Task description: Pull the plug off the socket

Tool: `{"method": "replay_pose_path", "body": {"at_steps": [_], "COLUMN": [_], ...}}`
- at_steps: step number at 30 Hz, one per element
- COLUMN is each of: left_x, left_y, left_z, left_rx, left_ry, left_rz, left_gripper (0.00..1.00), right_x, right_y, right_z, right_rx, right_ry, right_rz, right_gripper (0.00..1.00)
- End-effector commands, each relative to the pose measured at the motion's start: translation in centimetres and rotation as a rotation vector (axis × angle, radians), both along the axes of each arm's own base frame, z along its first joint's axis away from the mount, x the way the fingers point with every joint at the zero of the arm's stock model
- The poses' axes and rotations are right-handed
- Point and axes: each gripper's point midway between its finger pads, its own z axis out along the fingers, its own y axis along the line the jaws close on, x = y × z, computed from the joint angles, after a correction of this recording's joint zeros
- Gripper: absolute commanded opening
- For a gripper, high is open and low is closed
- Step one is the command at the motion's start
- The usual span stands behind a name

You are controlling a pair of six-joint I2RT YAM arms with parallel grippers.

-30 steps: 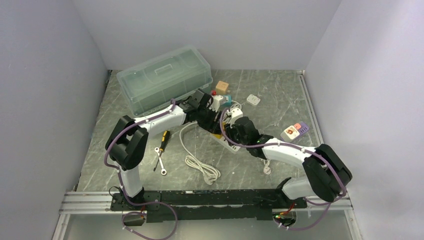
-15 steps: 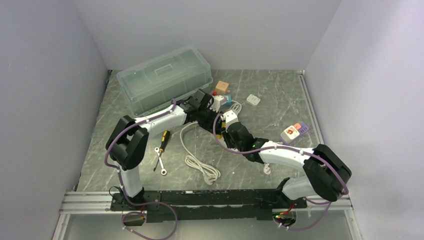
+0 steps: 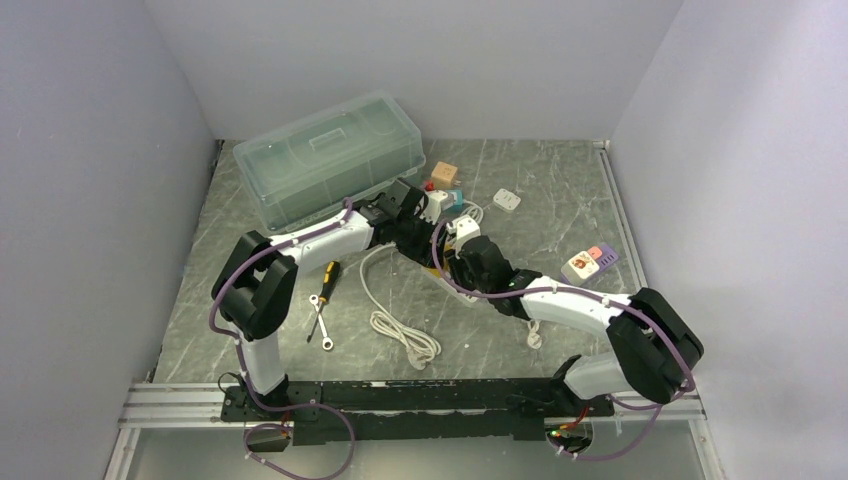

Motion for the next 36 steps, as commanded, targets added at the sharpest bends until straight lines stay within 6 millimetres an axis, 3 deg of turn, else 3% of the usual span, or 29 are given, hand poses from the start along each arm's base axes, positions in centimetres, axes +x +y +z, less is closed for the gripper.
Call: {"method": "replay_pose_path", "body": {"at_steps": [1, 13, 18, 21, 25, 27, 32, 36], "left_x": [-0.3, -0.5, -0.5, -0.3, 0.0, -0.1, -0.3, -0.8], "left_y": [1.7, 1.5, 1.6, 1.7, 1.9, 1.6, 1.3, 1.1], "left_z": [-3.2, -3.4, -3.4, -3.1, -1.7, -0.8, 2.1, 4.8], "left_rx": [0.124, 0.15, 0.154, 0.16, 0.15, 0.126, 0.062, -0.013], "left_ry": [0.029, 0.02, 0.018, 0.007, -0.03, -0.047, -0.098, -0.148], "left_rz": [0.024, 0.013, 0.018, 0.026, 0.026, 0.016, -0.006, -0.026], "left_gripper": [0.36, 0.35, 0.35, 0.36, 0.4, 0.45, 0.87, 0.96], "right_x": [1.1, 0.9, 0.8, 0.5, 0.4, 0.5, 2.1, 5.4], "right_y": [1.2, 1.5, 0.6, -0.6, -3.7, -5.4, -9.3, -10.3], "right_z": [2.2, 5.1, 5.7, 6.3, 8.2, 9.1, 10.1, 10.4], "right_rx": [0.073, 0.118, 0.103, 0.079, 0.06, 0.077, 0.149, 0.23], "right_ry": [-0.038, -0.094, -0.1, -0.097, -0.107, -0.1, -0.066, -0.011], "right_rz": [-0.007, 0.035, 0.003, -0.041, -0.164, -0.225, -0.362, -0.4], "right_gripper": [0.0, 0.0, 0.0, 0.0, 0.0, 0.0, 0.0, 0.05]}}
